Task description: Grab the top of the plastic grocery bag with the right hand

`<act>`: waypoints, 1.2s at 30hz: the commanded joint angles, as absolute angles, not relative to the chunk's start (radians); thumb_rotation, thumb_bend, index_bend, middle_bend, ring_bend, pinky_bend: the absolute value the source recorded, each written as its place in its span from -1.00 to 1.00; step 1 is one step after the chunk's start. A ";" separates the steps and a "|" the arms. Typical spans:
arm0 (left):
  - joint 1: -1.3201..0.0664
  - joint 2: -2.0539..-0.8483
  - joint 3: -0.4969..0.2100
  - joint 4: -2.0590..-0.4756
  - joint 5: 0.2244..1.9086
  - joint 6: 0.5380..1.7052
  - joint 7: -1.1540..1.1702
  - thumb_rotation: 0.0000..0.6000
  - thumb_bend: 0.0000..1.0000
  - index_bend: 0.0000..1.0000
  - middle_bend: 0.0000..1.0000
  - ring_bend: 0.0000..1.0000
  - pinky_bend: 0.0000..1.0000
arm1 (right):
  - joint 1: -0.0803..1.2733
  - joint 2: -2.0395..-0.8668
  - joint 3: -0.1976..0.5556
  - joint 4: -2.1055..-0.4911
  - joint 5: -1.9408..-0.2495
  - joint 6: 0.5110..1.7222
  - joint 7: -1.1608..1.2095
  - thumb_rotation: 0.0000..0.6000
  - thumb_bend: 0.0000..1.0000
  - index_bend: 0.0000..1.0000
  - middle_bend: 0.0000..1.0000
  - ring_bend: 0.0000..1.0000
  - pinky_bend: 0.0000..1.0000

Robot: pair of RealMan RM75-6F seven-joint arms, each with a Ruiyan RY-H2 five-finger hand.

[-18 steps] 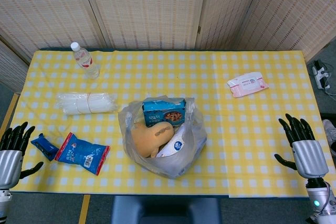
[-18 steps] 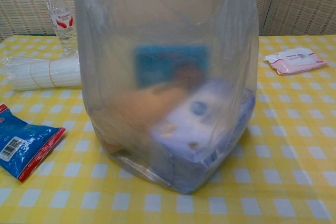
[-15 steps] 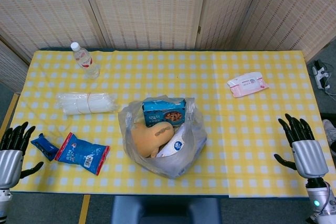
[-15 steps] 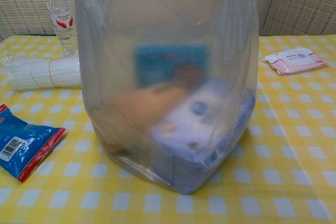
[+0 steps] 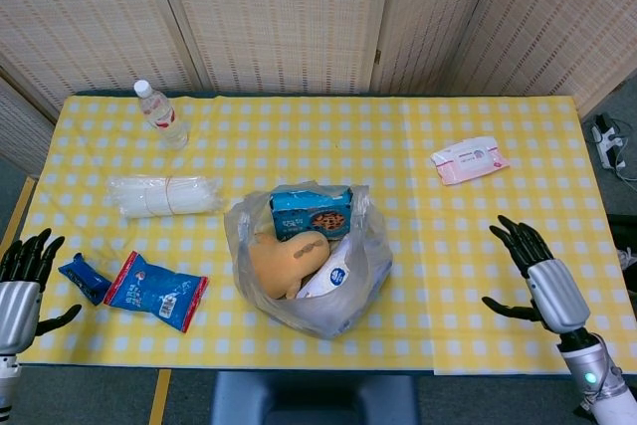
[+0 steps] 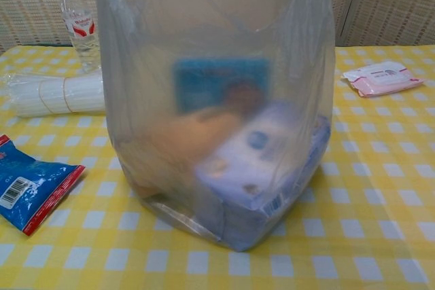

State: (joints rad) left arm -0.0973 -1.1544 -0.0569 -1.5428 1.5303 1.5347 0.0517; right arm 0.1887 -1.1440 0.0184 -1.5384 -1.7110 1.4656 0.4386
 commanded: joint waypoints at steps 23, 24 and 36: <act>-0.101 -1.142 -0.064 -1.545 1.498 1.510 0.030 1.00 -0.70 -1.00 -1.00 -1.00 -1.00 | 0.570 -1.106 -0.051 -1.496 -1.925 1.518 1.666 1.00 -0.63 -1.00 -1.00 -0.94 -1.00; -0.101 -1.142 -0.064 -1.546 1.496 1.508 0.029 1.00 -0.70 -1.00 -1.00 -1.00 -1.00 | 0.579 -1.114 -0.049 -1.487 -1.922 1.517 1.675 1.00 -0.63 -1.00 -1.00 -0.94 -1.00; -0.098 -1.132 -0.066 -1.549 1.489 1.510 0.013 1.00 -0.70 -1.00 -1.00 -1.00 -1.00 | 0.671 -1.184 -0.045 -1.432 -1.908 1.505 1.808 1.00 -0.63 -1.00 -1.00 -0.87 -1.00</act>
